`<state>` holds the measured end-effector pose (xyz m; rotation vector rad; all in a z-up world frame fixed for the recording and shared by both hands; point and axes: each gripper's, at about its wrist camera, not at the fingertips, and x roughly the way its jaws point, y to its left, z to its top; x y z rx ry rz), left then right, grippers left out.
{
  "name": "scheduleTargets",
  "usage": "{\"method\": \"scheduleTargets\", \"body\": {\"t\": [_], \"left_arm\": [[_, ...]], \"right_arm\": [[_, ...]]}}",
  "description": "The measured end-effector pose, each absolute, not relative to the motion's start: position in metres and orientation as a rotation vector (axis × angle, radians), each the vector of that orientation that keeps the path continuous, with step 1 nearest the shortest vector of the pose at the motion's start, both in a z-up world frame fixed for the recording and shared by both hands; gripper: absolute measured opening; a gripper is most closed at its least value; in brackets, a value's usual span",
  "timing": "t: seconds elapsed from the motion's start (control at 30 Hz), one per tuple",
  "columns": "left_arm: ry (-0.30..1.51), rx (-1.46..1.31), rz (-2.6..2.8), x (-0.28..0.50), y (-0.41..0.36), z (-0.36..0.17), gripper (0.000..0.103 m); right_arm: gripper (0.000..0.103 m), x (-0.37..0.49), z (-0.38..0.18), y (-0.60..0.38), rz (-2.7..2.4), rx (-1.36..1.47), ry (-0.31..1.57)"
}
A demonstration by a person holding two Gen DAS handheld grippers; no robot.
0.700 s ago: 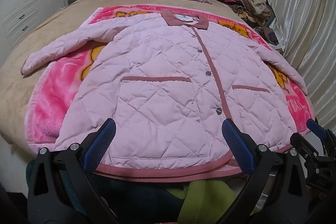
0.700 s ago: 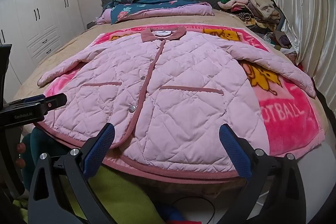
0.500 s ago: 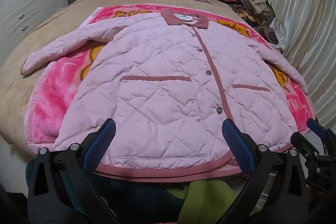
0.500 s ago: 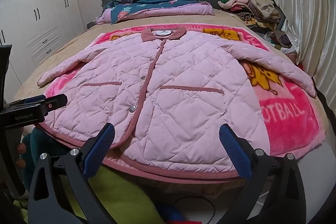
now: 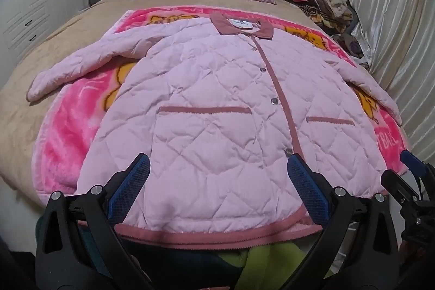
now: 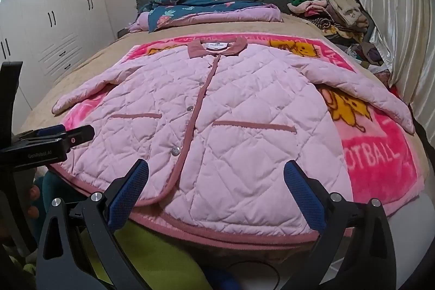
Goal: Fold large clothes
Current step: 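Move both tools over the spread pink quilted jacket, then lower the right tool onto a jacket sleeve and close on it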
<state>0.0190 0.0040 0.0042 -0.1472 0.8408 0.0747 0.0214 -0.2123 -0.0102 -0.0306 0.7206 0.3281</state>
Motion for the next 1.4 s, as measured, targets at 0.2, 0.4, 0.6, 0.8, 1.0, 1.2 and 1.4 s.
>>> {"method": "scheduleTargets", "body": {"t": [0.2,0.4,0.6,0.8,1.0,1.2,1.4], "left_arm": [[0.824,-0.144,0.087,0.038,0.006,0.018,0.095],[0.811,-0.142,0.103,0.064,0.010,0.031,0.095],[0.813,-0.154,0.111,0.094,0.013,0.042,0.095],[0.815,-0.153,0.113,0.123,0.013,0.053,0.095],[0.813,-0.157,0.111,0.152,0.016,0.064,0.095],[0.788,-0.192,0.113,0.191,0.021,0.082,0.095],[0.751,-0.194,0.145,0.231,0.025,0.100,0.095]], "right_arm": [[0.099,0.042,0.003,-0.210,0.328,-0.038,0.701],[0.099,0.064,0.017,-0.209,0.333,-0.039,0.679],[0.099,0.091,0.033,-0.215,0.355,0.015,0.671],[0.099,0.120,0.049,-0.216,0.359,0.051,0.660],[0.099,0.152,0.061,-0.224,0.349,0.098,0.643],[0.099,0.183,0.071,-0.241,0.298,0.138,0.624],[0.099,0.221,0.072,-0.273,0.207,0.200,0.611]]}}
